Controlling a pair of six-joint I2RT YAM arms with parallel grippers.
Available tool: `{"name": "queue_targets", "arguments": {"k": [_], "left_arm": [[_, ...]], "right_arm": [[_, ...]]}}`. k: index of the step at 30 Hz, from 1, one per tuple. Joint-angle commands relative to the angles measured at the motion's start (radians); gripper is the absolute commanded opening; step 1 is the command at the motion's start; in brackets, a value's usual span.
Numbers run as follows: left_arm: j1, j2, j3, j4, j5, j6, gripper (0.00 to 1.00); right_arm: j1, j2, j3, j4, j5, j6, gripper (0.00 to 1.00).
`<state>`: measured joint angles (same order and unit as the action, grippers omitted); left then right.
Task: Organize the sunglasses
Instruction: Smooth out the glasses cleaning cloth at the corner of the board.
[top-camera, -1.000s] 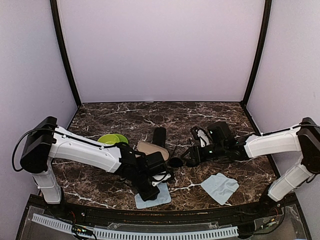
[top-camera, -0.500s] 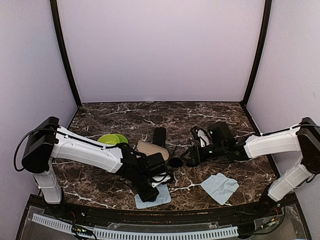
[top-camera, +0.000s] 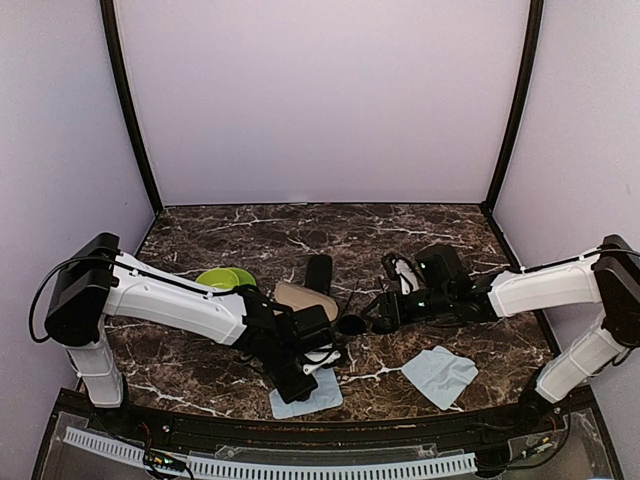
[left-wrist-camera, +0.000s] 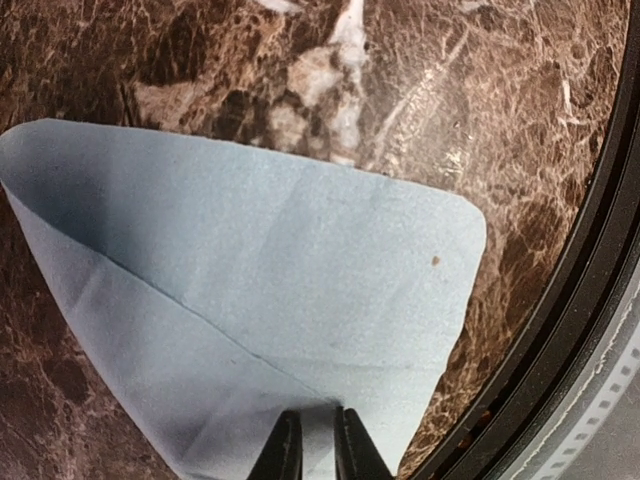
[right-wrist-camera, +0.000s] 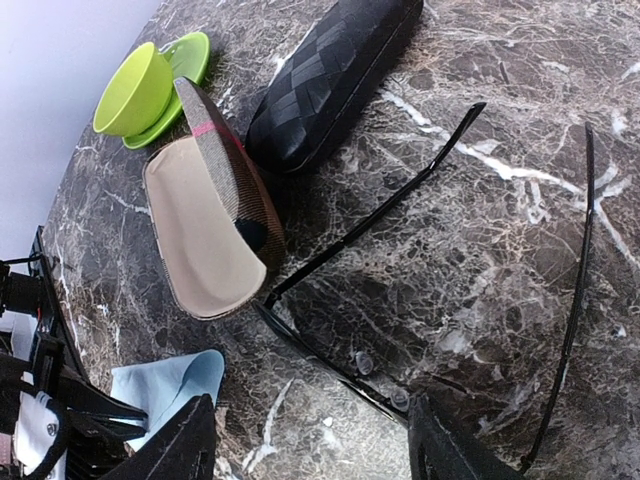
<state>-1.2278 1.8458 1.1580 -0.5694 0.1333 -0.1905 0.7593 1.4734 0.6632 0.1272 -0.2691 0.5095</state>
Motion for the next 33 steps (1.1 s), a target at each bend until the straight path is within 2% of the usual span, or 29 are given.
{"name": "queue_targets", "arguments": {"k": [1,13,22,31,33], "left_arm": [[0.001,0.000,0.013,-0.037,-0.004,0.002,0.13],[0.001,-0.011,0.006,-0.021,-0.034,-0.001,0.00],[0.001,-0.061,0.003,-0.001,-0.089,0.007,0.00],[0.004,-0.115,-0.018,0.021,-0.069,0.011,0.00],[0.002,-0.110,-0.026,0.032,-0.053,0.021,0.03]], "right_arm": [[0.009,0.008,-0.017,0.026,-0.002,0.006,0.66],[0.010,0.021,-0.018,0.035,-0.010,0.009,0.66],[0.011,0.021,-0.010,0.030,-0.010,0.006,0.66],[0.012,0.035,0.005,0.028,-0.018,0.003,0.66],[0.011,0.039,0.007,0.029,-0.017,0.002,0.66]]}}
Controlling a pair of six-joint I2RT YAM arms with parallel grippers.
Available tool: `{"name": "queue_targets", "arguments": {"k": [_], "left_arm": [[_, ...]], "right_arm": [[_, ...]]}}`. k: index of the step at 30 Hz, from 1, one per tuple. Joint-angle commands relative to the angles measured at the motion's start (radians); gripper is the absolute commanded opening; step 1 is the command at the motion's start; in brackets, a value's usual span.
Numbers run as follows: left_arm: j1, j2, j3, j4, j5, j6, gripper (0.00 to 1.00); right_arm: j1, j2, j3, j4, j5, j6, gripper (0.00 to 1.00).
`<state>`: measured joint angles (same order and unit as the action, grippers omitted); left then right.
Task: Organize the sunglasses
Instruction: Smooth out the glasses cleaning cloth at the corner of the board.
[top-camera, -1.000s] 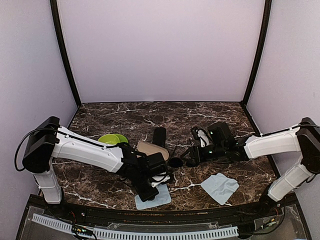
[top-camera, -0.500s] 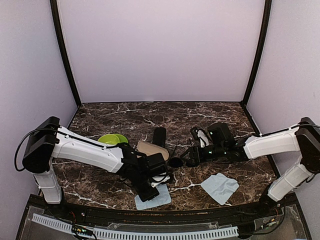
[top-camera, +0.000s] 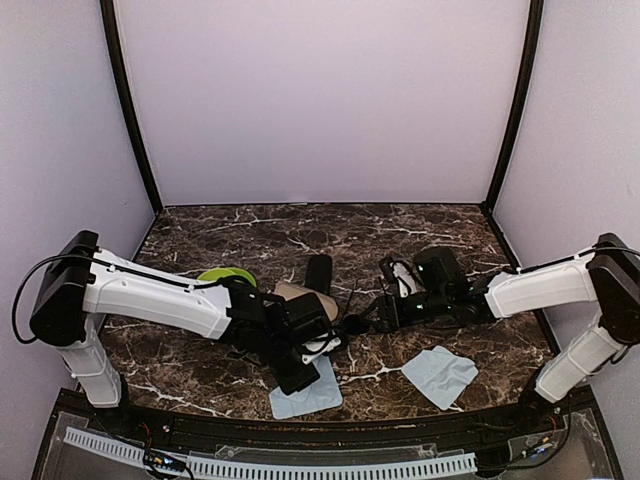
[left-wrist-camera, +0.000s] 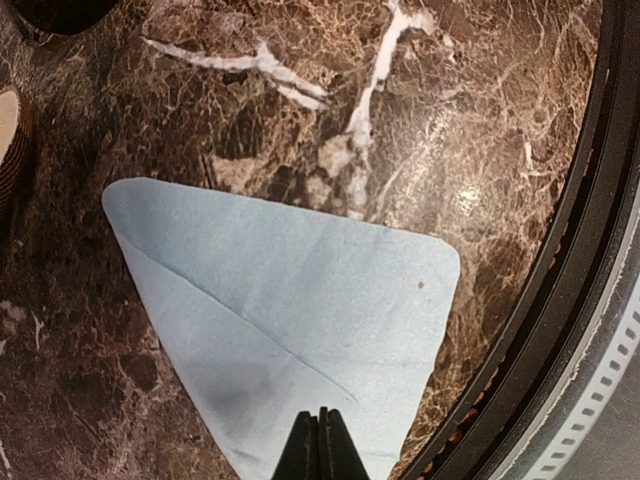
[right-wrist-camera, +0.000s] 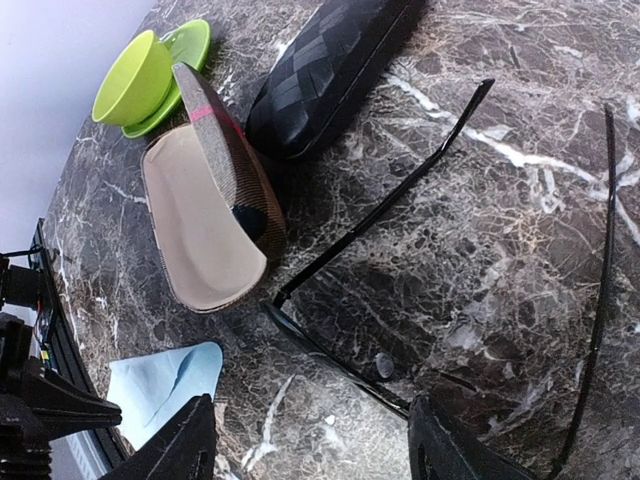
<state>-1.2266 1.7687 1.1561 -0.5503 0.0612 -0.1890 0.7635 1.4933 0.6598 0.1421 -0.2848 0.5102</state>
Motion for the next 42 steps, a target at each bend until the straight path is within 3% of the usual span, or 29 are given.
{"name": "queue_targets", "arguments": {"k": [1,6,17,42], "left_arm": [[-0.002,-0.029,-0.029,0.019,0.030,0.024,0.07],[-0.023,-0.001,-0.029,0.017,0.010,0.056,0.19],[-0.033,0.054,-0.015,-0.010,0.010,0.101,0.23],[-0.046,0.057,-0.017,-0.012,-0.002,0.077,0.00]], "right_arm": [[0.008,0.020,0.012,0.012,-0.001,-0.001,0.66],[0.007,0.025,0.011,0.013,0.001,-0.002,0.66],[0.009,-0.007,-0.013,0.021,0.004,0.010,0.66],[0.012,-0.016,-0.021,0.028,0.003,0.010,0.66]]}}
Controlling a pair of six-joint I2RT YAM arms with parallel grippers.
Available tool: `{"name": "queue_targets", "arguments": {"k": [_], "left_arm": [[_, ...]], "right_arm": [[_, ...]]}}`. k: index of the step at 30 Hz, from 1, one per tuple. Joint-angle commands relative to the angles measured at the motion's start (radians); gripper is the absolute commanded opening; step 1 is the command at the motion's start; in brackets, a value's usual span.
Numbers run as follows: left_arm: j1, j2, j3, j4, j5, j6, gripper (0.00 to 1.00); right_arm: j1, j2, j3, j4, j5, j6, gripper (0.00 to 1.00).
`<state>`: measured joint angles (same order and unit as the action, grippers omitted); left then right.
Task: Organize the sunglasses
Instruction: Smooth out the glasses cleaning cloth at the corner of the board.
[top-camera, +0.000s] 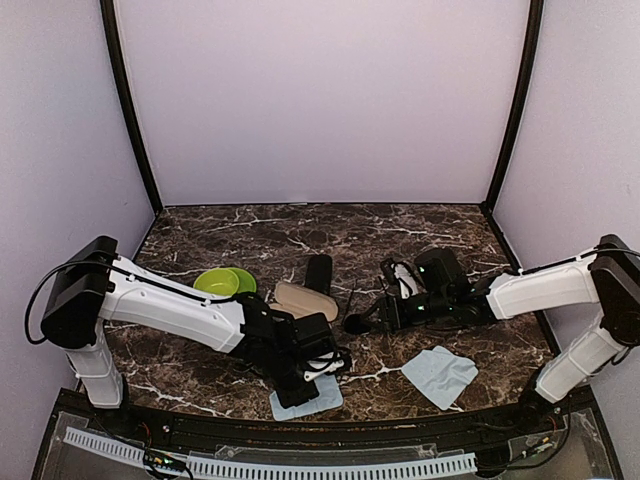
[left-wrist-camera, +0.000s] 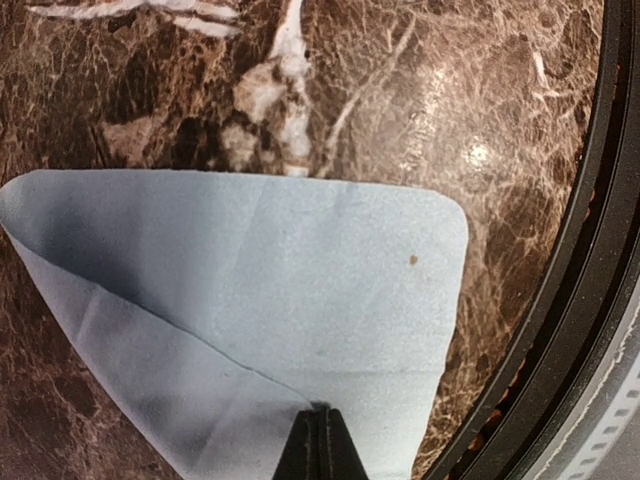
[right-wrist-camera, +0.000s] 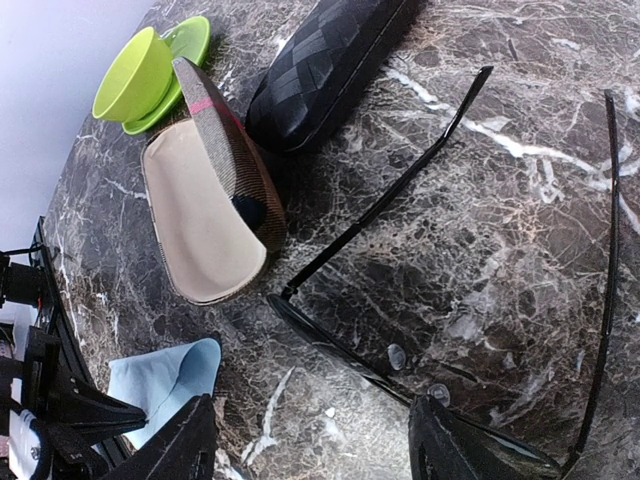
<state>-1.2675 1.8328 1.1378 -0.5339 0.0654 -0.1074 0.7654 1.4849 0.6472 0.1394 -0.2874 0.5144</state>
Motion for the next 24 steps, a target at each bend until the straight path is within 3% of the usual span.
{"name": "queue_targets", "arguments": {"k": [1,24], "left_arm": [[-0.005,-0.010,0.002,-0.027,-0.005,-0.006,0.00],[0.061,-0.129,-0.032,-0.008,0.034,-0.014,0.00]], "right_arm": [[0.010,-0.007,-0.008,0.031,0.005,0.006,0.66],[0.012,-0.005,-0.001,0.028,0.002,0.004,0.66]]}}
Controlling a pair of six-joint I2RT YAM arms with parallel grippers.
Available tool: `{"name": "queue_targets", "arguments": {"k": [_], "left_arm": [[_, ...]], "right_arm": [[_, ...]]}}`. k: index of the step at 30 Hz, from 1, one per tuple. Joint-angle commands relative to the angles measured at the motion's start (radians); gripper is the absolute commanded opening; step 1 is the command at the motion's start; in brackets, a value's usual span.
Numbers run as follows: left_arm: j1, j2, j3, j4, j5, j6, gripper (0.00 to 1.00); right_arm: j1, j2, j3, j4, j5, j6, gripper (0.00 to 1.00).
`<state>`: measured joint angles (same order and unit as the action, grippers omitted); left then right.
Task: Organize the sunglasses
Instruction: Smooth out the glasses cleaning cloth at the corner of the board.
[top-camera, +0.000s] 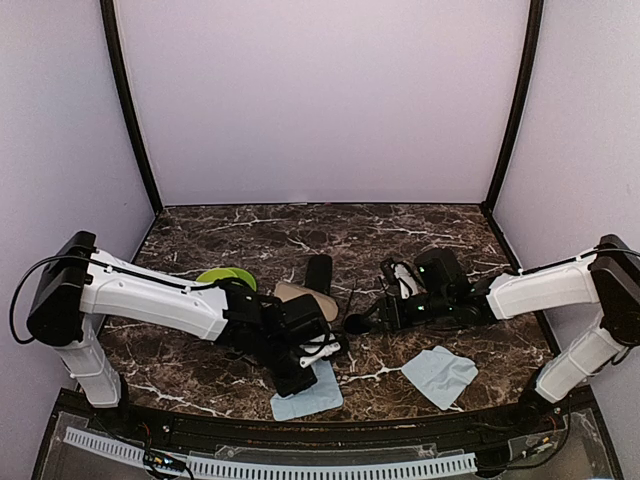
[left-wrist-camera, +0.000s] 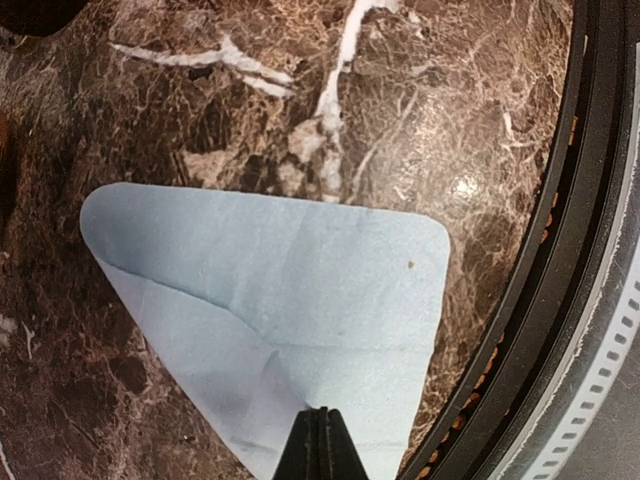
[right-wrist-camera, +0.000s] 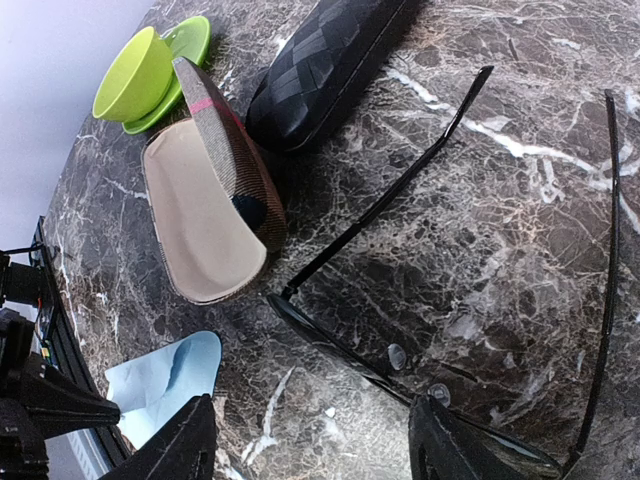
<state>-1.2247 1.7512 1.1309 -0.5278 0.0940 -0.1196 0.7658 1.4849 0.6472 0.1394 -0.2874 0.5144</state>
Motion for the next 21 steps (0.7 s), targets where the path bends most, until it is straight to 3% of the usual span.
{"name": "queue_targets", "arguments": {"k": [1,21], "left_arm": [[0.023,-0.051,-0.030,-0.019,0.002,0.001,0.00],[0.133,-0.147,-0.096,-0.116,-0.116,0.047,0.00]], "right_arm": [[0.011,-0.003,0.003,0.027,0.001,0.003,0.66],[0.019,0.001,0.009,0.020,0.002,0.000,0.66]]}}
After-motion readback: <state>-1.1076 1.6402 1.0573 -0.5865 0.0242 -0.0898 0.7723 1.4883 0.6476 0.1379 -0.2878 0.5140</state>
